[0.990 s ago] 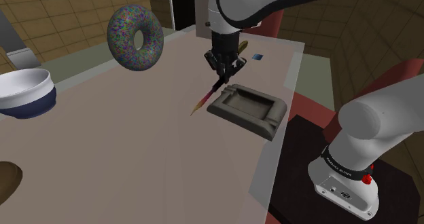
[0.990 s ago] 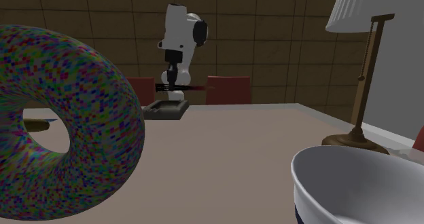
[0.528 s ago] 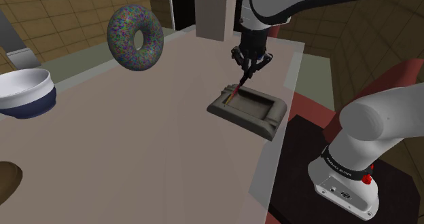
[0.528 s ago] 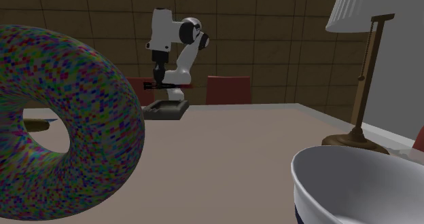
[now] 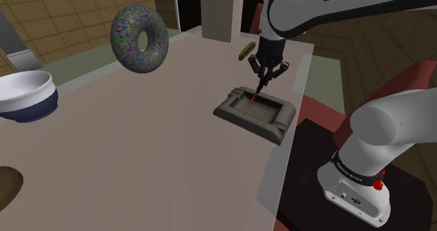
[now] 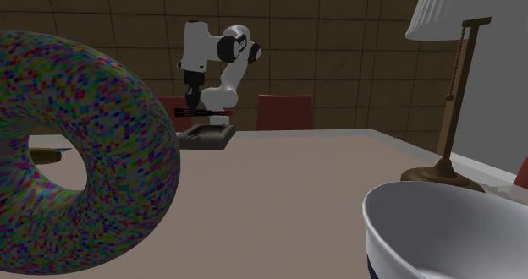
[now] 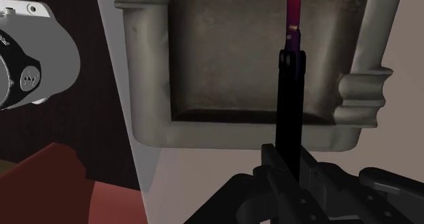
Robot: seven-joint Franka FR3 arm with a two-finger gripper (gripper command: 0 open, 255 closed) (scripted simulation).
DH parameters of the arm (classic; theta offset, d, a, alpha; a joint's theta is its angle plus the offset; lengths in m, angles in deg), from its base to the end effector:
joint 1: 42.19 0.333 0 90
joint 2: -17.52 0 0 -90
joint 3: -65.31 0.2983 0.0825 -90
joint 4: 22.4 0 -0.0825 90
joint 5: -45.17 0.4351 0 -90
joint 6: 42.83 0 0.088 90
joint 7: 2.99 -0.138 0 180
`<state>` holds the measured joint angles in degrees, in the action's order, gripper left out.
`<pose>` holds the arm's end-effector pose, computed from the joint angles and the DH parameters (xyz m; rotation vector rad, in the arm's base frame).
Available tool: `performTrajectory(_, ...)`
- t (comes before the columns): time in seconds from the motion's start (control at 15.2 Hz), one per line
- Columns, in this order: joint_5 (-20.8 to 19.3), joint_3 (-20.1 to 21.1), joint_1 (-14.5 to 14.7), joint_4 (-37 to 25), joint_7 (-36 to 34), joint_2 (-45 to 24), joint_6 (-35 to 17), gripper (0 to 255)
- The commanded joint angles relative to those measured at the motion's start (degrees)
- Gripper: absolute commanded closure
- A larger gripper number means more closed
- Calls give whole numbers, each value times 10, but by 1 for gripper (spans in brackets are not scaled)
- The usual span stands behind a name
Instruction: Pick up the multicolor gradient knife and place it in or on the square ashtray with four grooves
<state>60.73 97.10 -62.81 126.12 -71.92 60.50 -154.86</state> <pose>0.4057 0.0797 0.3994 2.5143 -1.7708 0.1656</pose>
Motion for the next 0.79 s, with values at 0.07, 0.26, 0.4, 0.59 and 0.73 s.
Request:
performTrajectory(0.07,5,7,2,21,-1,-4,-25,255)
performTrajectory(0.26,11,16,3,39,-2,-13,-51,255)
performTrajectory(0.4,14,23,3,50,-4,-19,-69,255)
performTrajectory(0.59,15,25,3,54,-4,-22,-76,255)
performTrajectory(0.73,15,25,3,54,-4,-22,-76,255)
